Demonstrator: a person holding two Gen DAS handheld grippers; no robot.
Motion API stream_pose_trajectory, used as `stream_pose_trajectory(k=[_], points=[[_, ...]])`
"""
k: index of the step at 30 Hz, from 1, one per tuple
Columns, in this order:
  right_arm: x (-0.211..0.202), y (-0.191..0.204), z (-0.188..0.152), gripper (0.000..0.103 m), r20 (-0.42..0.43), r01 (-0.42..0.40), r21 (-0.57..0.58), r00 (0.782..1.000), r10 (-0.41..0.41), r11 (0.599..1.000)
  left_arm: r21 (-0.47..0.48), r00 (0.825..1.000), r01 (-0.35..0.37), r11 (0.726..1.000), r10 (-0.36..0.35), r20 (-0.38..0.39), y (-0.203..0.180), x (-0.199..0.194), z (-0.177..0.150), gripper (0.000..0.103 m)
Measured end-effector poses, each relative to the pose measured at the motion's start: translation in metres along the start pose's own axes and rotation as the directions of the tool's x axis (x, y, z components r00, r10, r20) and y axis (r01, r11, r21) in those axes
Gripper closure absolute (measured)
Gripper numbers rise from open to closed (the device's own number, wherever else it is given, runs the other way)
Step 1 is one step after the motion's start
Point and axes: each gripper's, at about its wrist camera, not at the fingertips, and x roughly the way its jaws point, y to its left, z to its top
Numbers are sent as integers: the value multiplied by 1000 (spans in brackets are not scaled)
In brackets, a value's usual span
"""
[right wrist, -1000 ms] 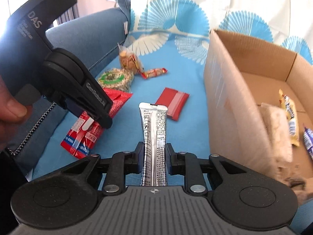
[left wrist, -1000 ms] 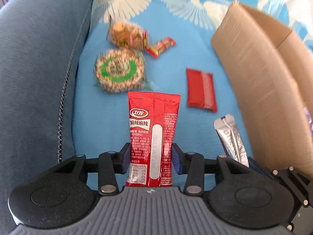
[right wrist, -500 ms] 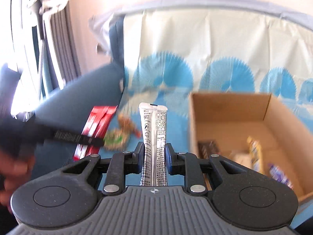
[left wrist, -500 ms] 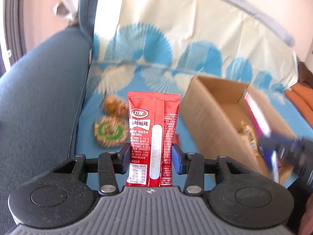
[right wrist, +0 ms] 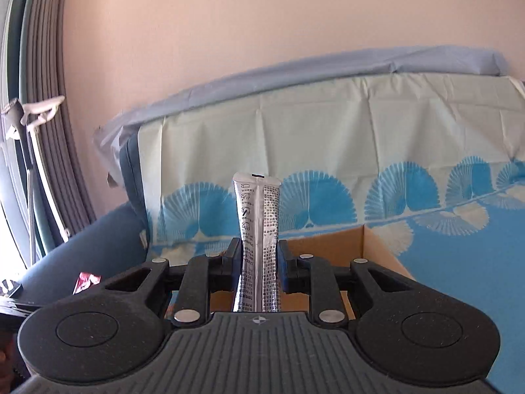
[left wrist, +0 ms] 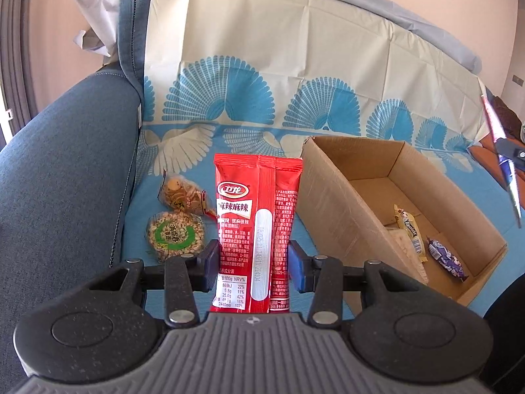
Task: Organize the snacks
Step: 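Lift the red pack with the left tool while the right tool lifts the silver stick, then carry the red pack over the box with the left tool while the right tool carries the silver stick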
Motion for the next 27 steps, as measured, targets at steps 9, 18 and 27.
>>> stream_pose_trajectory(k=[9, 18, 27], points=[[2, -23, -2, 80, 17, 2, 25, 1000, -3, 1000, 29, 998, -61, 998, 62, -7, -13, 11, 1, 55], [-4, -26, -3, 80, 39, 4, -84, 999, 0, 996, 0, 994, -109, 994, 109, -10, -29, 8, 0, 55], [-5, -25, -3, 80, 37, 15, -119, 999, -11, 993, 25, 995, -99, 995, 99, -1, -71, 4, 4, 55]])
